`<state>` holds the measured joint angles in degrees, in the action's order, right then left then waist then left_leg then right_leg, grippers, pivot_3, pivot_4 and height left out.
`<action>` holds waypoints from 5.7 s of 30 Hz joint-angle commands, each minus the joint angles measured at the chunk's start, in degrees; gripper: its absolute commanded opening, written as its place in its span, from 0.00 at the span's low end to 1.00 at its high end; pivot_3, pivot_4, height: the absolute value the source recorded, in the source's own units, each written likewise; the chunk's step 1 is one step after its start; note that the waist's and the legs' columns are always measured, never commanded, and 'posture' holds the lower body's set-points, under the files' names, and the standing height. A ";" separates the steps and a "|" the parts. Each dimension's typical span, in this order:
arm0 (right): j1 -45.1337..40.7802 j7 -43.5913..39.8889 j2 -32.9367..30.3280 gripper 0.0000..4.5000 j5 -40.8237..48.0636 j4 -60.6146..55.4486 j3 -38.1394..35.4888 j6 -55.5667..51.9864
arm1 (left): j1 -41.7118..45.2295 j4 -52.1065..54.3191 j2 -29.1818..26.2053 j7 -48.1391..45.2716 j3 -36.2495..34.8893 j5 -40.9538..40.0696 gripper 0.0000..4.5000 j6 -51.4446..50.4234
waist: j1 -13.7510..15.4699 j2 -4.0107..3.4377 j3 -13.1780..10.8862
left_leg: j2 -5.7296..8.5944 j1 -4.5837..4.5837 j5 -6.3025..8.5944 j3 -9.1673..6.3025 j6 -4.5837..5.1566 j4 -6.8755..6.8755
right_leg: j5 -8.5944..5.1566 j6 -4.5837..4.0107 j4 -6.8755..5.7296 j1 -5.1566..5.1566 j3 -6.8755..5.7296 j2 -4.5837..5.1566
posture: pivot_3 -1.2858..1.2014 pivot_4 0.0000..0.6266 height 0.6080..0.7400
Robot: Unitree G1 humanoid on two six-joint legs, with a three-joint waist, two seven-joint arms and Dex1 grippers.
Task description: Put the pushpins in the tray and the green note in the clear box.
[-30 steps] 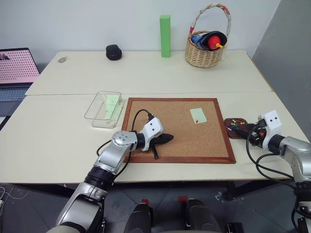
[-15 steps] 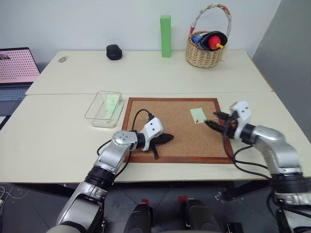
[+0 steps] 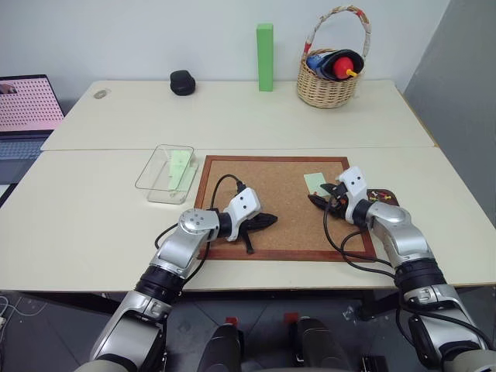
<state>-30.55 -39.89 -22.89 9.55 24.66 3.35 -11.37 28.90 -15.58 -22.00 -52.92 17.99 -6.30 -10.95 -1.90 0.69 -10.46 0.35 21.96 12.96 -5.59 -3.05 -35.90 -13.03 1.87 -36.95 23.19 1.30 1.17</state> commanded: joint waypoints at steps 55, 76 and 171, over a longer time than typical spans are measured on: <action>18.69 -3.19 -20.57 0.00 5.11 -25.85 -15.04 -17.61 | -4.94 20.09 -1.91 0.52 -5.75 -4.52 0.86 -4.05 | -0.22 0.21 -0.27 | 0.00 0.76 0.00 -0.14 -0.01 -0.02 | 0.13 0.27 0.02 0.60 -0.19 0.03 | 0.52 0.24 1.00; 15.20 -5.26 -20.70 0.72 13.63 -26.26 -19.28 -23.70 | -4.19 19.86 -2.57 0.34 -4.97 -4.22 0.87 -4.74 | -0.01 0.22 -0.28 | 0.03 0.80 0.00 -0.15 -0.01 -0.05 | 0.14 0.28 0.03 0.58 -0.18 0.02 | 0.52 0.24 1.00; -1.16 -7.69 -8.86 0.34 -8.75 -16.67 10.53 2.15 | -6.94 18.66 -4.24 6.70 -11.08 -6.37 0.87 -8.39 | -0.38 0.22 -0.30 | -0.01 0.66 -0.01 -0.19 -0.01 -0.09 | 0.16 0.26 -0.14 0.54 -0.19 0.00 | 0.52 0.24 1.00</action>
<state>-30.07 -48.21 -30.99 5.06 5.36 12.13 -16.13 21.28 2.21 -26.03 -45.87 7.02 -12.78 -20.71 -2.28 0.92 -10.76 0.35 22.61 12.95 -5.78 -3.06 -35.99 -12.87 2.12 -37.10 23.73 1.10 1.17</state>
